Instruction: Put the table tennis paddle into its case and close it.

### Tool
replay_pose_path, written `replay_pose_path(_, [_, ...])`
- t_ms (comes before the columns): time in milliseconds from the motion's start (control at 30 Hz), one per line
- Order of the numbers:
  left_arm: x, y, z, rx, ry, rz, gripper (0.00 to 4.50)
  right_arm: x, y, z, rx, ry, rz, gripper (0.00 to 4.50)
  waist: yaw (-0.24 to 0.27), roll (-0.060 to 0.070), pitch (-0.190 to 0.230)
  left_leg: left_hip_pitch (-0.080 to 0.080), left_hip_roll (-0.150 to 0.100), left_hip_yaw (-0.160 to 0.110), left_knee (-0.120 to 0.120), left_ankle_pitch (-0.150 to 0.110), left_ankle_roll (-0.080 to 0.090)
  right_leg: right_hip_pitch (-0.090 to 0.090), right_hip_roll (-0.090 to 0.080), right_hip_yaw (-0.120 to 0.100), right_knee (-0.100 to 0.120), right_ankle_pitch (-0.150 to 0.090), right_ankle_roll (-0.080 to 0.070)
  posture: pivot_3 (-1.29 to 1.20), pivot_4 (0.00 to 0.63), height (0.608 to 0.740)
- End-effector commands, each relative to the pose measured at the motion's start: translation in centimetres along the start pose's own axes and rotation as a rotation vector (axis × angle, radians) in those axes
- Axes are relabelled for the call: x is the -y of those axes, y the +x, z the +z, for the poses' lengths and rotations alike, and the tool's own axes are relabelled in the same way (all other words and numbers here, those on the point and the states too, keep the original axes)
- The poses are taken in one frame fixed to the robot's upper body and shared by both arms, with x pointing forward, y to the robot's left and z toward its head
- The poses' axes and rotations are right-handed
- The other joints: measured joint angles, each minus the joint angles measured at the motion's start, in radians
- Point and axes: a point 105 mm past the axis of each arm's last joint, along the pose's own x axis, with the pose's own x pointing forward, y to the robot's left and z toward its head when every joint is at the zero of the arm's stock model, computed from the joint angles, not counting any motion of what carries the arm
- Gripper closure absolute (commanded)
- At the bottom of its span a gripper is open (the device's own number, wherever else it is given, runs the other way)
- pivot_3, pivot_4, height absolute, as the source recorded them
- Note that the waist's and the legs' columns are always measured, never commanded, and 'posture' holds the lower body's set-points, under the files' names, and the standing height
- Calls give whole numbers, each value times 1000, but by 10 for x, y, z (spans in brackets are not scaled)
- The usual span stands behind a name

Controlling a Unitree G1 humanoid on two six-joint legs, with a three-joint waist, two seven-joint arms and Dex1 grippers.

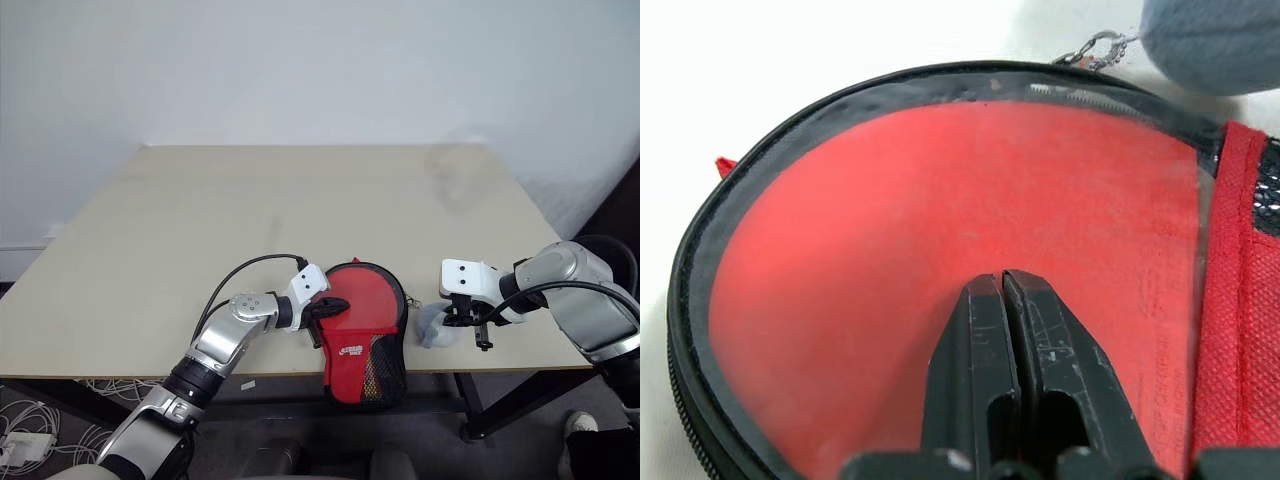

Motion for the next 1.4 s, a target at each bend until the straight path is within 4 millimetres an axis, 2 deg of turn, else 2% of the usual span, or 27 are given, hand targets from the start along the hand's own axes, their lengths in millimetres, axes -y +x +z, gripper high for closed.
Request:
replay_pose_path(33, [0, 1, -24, -94, -25, -1, 4500, -7, -15, 12, 24, -69, 13, 4486, 2, 0, 0, 0, 0, 0, 0, 0, 0, 0, 0, 0, 0, 0, 0, 0, 0, 740])
replay_pose_path(400, [-1, 2, -25, -99, -22, -18, 4500, -47, -12, 11, 26, -130, 169, 4486, 5, -1, 1, 0, 0, 0, 0, 0, 0, 0, -1, 0, -1, -1, -2, 0, 0, 740])
replay_pose_path(733, [-2, 2, -27, -105, -23, -16, 4500, -97, -7, 1, 2, -151, 345, 4486, 12, -1, 1, 0, 0, 0, 1, -3, -4, 0, -1, 0, -1, -2, -2, 0, 0, 740])
replay_pose_path(800, [-3, 2, -27, -106, -23, -14, 4500, -113, -7, -1, 6, -157, 402, 4486, 13, -2, 1, 0, 0, 0, 1, -4, -4, 0, -1, 0, -1, -2, -2, 0, 0, 740])
replay_pose_path(1033, [-7, 1, -26, -112, -25, -4, 4500, -154, -5, 8, 65, -169, 523, 4486, 13, -3, 2, 0, 1, 0, 4, -5, -4, 1, -1, -1, -1, -2, -1, 0, 0, 740])
replay_pose_path(1133, [-9, 1, -26, -114, -25, -2, 4500, -166, -6, 13, 91, -181, 552, 4486, 13, -4, 3, 0, 1, 0, 4, -6, -4, 1, -1, -1, -1, -2, -1, 0, 0, 740])
replay_pose_path(1233, [-10, 2, -25, -115, -23, 2, 4500, -169, -4, 17, 112, -201, 536, 4486, 13, -5, 3, 0, 1, 0, 6, -7, -4, 2, -1, -1, -1, -3, -1, 0, 0, 740])
replay_pose_path(1367, [-12, 3, -23, -114, -30, 5, 4500, -155, -3, 19, 126, -190, 465, 4486, 13, -6, 3, 0, 1, 0, 7, -7, -4, 2, -1, -1, -1, -3, -1, 0, 0, 740])
replay_pose_path(1400, [-12, 2, -22, -113, -44, 3, 4500, -147, -5, 22, 150, -174, 435, 4219, 13, -6, 3, 0, 1, 0, 7, -7, -4, 2, -1, -1, -1, -3, -1, 0, 0, 740])
